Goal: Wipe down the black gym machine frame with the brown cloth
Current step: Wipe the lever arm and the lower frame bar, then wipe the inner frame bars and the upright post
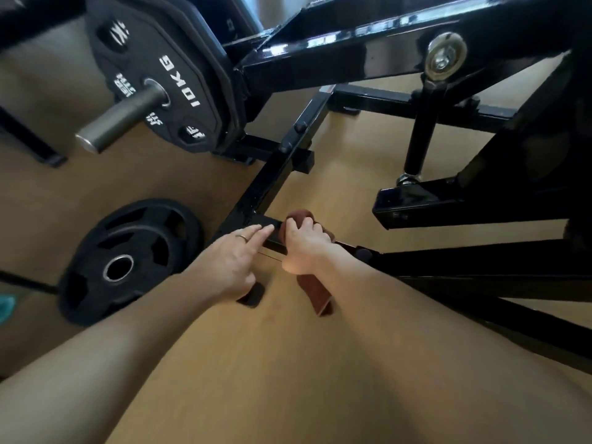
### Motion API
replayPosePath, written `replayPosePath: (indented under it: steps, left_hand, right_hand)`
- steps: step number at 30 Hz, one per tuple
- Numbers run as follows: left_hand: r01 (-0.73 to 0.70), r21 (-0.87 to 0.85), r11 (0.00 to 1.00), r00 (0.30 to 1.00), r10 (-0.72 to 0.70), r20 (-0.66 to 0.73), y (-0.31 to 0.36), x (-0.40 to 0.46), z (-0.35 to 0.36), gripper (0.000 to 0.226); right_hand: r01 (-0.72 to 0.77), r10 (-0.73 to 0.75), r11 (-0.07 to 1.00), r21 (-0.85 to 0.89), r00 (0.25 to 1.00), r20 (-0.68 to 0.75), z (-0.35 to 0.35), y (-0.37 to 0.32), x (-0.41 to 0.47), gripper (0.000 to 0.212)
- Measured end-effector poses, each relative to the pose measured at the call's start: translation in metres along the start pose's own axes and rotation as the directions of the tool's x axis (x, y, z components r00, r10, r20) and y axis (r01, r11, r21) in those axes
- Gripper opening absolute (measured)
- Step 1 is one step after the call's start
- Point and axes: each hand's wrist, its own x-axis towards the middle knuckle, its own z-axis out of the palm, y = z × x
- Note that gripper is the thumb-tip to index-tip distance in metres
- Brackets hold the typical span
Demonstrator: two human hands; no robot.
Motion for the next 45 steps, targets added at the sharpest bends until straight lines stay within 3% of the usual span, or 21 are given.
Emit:
replayPosePath:
  steps: [5, 7, 9, 12, 14, 18, 22, 25, 28, 31, 33, 36, 38, 40, 42, 45]
  left_hand:
    - [-0.052, 0.149, 0.988, 0.995, 0.039, 0.089, 0.019, -0.003, -0.029, 0.091]
    - [-0.065, 0.235, 0.97, 0.991, 0.034, 0.13, 0.022, 0.003, -0.039, 0.095]
    - [-0.036, 0.244, 0.969, 0.987, -0.003, 0.158, 0.024, 0.014, -0.048, 0.104]
    - [0.007, 0.098, 0.995, 0.993, -0.019, 0.12, 0.031, 0.038, -0.047, 0.119]
    - [0.017, 0.035, 0.999, 0.994, -0.021, 0.105, 0.038, 0.051, -0.036, 0.125]
    - [-0.133, 0.194, 0.972, 0.985, 0.109, 0.131, 0.047, 0.073, -0.006, 0.122]
    - [-0.35, 0.258, 0.9, 0.936, 0.329, 0.122, 0.058, 0.098, 0.016, 0.104]
    - [-0.424, 0.266, 0.866, 0.904, 0.424, 0.057, 0.063, 0.111, 0.03, 0.073]
    - [-0.468, 0.293, 0.834, 0.868, 0.496, -0.026, 0.056, 0.116, 0.038, 0.07]
    - [-0.489, 0.321, 0.811, 0.836, 0.541, -0.092, 0.047, 0.114, 0.044, 0.072]
    - [-0.499, 0.319, 0.806, 0.823, 0.556, -0.118, 0.043, 0.113, 0.048, 0.075]
    - [-0.505, 0.338, 0.794, 0.814, 0.569, -0.119, 0.038, 0.114, 0.047, 0.075]
    - [-0.488, 0.356, 0.797, 0.829, 0.551, -0.098, 0.039, 0.116, 0.046, 0.073]
    - [-0.501, 0.378, 0.778, 0.819, 0.567, -0.082, 0.05, 0.118, 0.046, 0.068]
    - [-0.537, 0.377, 0.755, 0.792, 0.605, -0.081, 0.067, 0.119, 0.052, 0.062]
    - [-0.544, 0.36, 0.758, 0.793, 0.604, -0.072, 0.088, 0.125, 0.06, 0.063]
  right_hand:
    - [-0.014, 0.004, 0.995, 0.102, 0.995, 0.097, -0.011, -0.002, -0.006, 0.102]
    - [-0.047, 0.02, 0.972, 0.23, 0.993, 0.116, -0.019, 0.001, -0.008, 0.101]
    - [-0.115, 0.065, 0.863, 0.491, 0.991, 0.118, -0.031, 0.007, -0.003, 0.093]
    - [-0.128, 0.129, 0.581, 0.804, 0.99, 0.064, -0.042, 0.021, 0.003, 0.063]
    - [-0.155, 0.169, 0.442, 0.883, 0.982, 0.087, -0.039, 0.03, 0.0, 0.053]
    - [-0.162, 0.344, 0.306, 0.938, 0.938, 0.049, -0.021, 0.037, -0.012, 0.05]
    - [-0.091, 0.466, 0.399, 0.912, 0.877, -0.116, -0.012, 0.037, -0.022, 0.053]
    - [-0.047, 0.508, 0.572, 0.819, 0.804, -0.309, -0.002, 0.034, -0.032, 0.049]
    - [-0.001, 0.475, 0.754, 0.657, 0.692, -0.543, 0.012, 0.033, -0.04, 0.044]
    - [-0.119, 0.416, 0.896, 0.428, 0.563, -0.714, 0.02, 0.051, -0.048, 0.042]
    - [-0.277, 0.351, 0.933, 0.23, 0.559, -0.751, 0.024, 0.06, -0.049, 0.051]
    - [-0.406, 0.439, 0.893, 0.192, 0.697, -0.567, 0.019, 0.047, -0.044, 0.07]
    - [-0.387, 0.583, 0.785, 0.483, 0.726, -0.365, 0.008, 0.041, -0.038, 0.075]
    - [-0.297, 0.652, 0.534, 0.791, 0.741, -0.162, -0.003, 0.043, -0.035, 0.082]
    - [-0.226, 0.644, 0.433, 0.872, 0.755, -0.124, -0.006, 0.049, -0.037, 0.077]
    - [-0.136, 0.627, 0.437, 0.889, 0.755, -0.193, -0.003, 0.055, -0.042, 0.06]
